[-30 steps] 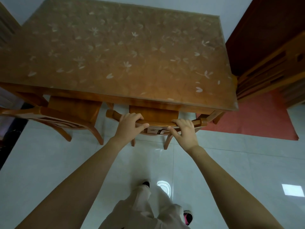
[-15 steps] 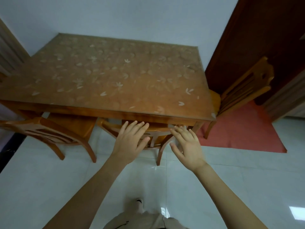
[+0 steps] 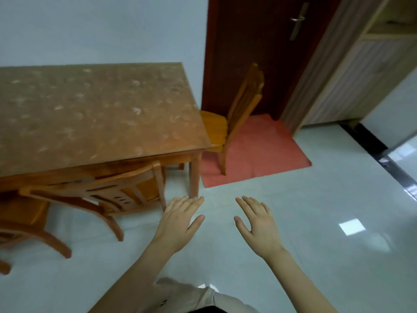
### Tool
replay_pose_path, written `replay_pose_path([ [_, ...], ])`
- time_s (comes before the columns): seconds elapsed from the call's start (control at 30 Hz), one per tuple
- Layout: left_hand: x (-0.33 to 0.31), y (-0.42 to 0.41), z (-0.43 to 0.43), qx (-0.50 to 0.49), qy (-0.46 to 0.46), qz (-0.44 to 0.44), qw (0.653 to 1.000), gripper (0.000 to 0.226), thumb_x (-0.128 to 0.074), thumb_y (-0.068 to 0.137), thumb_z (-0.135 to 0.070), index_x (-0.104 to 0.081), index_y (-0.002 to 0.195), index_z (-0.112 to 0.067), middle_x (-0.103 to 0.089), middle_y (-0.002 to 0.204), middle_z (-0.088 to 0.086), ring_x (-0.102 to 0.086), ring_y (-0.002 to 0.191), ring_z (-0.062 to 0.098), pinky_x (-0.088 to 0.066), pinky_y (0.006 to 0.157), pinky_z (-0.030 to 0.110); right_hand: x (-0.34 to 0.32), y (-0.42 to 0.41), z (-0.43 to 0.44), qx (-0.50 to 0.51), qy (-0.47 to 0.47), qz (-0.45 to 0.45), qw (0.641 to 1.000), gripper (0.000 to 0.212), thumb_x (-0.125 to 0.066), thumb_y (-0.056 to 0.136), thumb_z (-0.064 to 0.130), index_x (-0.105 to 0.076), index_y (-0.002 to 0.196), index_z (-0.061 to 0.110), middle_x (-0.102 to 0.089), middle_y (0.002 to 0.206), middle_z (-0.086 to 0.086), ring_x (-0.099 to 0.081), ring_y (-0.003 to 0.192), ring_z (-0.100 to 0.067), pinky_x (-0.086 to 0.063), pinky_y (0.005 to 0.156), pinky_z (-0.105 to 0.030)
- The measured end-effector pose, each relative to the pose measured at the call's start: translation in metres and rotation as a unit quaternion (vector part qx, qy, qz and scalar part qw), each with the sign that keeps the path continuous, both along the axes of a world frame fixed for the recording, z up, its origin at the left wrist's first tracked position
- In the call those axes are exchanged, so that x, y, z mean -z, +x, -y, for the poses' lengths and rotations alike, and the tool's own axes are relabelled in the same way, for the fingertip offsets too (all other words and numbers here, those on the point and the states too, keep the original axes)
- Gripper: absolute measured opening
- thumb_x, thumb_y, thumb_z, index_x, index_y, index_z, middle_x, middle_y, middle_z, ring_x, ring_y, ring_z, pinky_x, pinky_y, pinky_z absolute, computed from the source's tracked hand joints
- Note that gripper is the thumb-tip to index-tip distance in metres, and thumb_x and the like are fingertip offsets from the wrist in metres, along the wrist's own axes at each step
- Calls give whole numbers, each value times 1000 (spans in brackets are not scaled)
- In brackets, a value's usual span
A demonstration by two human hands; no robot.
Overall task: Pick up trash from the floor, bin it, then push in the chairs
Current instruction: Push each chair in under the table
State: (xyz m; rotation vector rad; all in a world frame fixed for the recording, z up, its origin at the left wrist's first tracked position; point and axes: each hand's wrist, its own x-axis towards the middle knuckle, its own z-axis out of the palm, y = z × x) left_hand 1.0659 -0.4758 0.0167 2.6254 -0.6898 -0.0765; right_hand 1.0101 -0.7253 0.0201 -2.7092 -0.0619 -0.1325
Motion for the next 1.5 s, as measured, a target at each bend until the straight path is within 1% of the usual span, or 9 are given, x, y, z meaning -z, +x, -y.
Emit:
replay_pose_path([
  [0.17,-9,5,82,61,-6,18,998,58,-22,96,-55,-41,144,-29,-50,142,-7,-38,136,16,-12,117,33,-7,-29,67,69,7,5,998,54,-33,97,49,-45,143,24,-47,146,2,-36,139,-15,-24,116,-45],
  [0.27,-16,17,122,100,-12,34,994,56,-25,97,-54,-43,142,-28,-51,140,-7,-40,134,14,-13,116,32,-12,-35,101,112,14,13,994,53,-32,98,48,-46,143,24,-48,146,2,-36,138,-14,-25,116,-44],
  [0.43,-22,46,175,128,-41,48,990,52,-32,96,-48,-52,137,-22,-58,133,-4,-47,126,16,-31,110,40,-6,-23,142,166,20,19,986,54,-32,97,48,-49,141,22,-51,143,-1,-41,135,-18,-27,114,-47],
  [0.53,-12,70,200,139,-44,30,989,51,-32,96,-46,-53,135,-21,-60,131,-3,-50,124,18,-35,108,41,3,-1,161,186,20,5,982,55,-31,96,49,-48,141,22,-51,143,-1,-41,135,-19,-24,116,-45],
  [0.77,7,183,278,152,-19,18,988,52,-30,96,-48,-51,137,-24,-58,134,-3,-50,126,20,-32,109,40,13,110,227,190,15,-14,982,55,-28,98,51,-44,143,25,-48,146,2,-38,138,-18,-22,116,-44],
  [1.03,-23,348,374,198,-31,37,979,51,-29,98,-49,-48,140,-25,-54,138,-6,-45,131,15,-28,113,37,-19,259,311,226,16,13,974,53,-31,98,48,-47,142,23,-50,143,3,-40,135,-18,-26,114,-46],
  [1.2,-19,416,419,209,-46,26,977,53,-29,98,-49,-50,139,-22,-56,137,-2,-46,130,17,-31,112,39,-18,319,353,235,12,2,972,53,-30,98,49,-47,142,23,-50,142,3,-40,135,-16,-25,116,-45],
  [1.37,5,467,464,183,-37,-4,982,55,-28,97,-50,-50,139,-22,-56,137,-2,-46,130,18,-30,112,37,-7,390,410,212,13,-18,977,53,-31,97,49,-49,141,24,-52,141,5,-42,134,-16,-26,115,-43],
  [1.5,6,523,509,130,-43,-11,991,58,-24,96,-52,-44,143,-25,-48,144,-6,-38,136,14,-28,115,37,-2,474,469,159,9,-27,987,53,-31,96,49,-48,141,25,-51,140,6,-43,132,-18,-29,113,-43],
])
